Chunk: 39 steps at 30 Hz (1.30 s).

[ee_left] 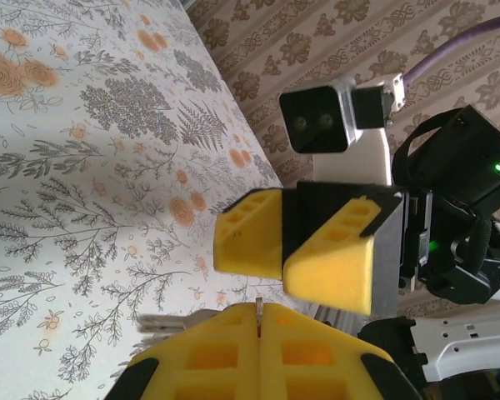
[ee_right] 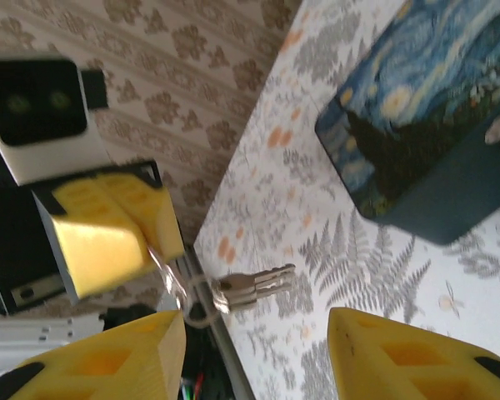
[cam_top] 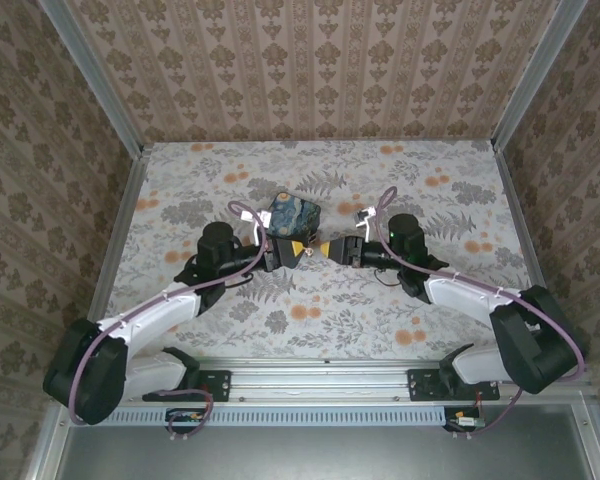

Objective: Unlock the padlock with the key

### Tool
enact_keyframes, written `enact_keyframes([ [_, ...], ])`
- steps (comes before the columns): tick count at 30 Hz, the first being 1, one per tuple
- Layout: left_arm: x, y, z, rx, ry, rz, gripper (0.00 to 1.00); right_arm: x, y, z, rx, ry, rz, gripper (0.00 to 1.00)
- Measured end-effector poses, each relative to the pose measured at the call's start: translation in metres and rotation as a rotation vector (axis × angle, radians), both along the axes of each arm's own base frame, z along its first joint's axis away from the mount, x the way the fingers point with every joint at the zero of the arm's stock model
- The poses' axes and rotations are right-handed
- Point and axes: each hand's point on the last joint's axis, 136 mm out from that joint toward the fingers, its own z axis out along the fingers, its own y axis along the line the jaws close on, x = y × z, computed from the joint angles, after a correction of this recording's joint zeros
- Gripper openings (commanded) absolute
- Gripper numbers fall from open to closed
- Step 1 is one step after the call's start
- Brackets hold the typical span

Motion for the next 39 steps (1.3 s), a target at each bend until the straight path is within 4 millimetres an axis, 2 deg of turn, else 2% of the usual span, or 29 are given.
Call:
enact_keyframes([
  [4, 0.001, 0.0, 0.001, -0.013, 0.007, 0.004, 0.0, 0.005, 0.008, 0.006, 0.045, -0.009, -0.012, 0.46],
  [11, 0.003, 0.002, 0.002, -0.025, 0.008, 0.014, 0.0, -0.003, 0.024, 0.006, 0.067, 0.009, 0.029, 0.41],
  [28, 0.006, 0.004, 0.007, -0.047, 0.001, 0.027, 0.0, -0.004, 0.029, 0.022, 0.128, -0.006, 0.036, 0.34],
  [39, 0.007, 0.006, 0.007, -0.058, -0.004, 0.034, 0.0, -0.005, 0.035, 0.017, 0.142, 0.014, 0.047, 0.32],
])
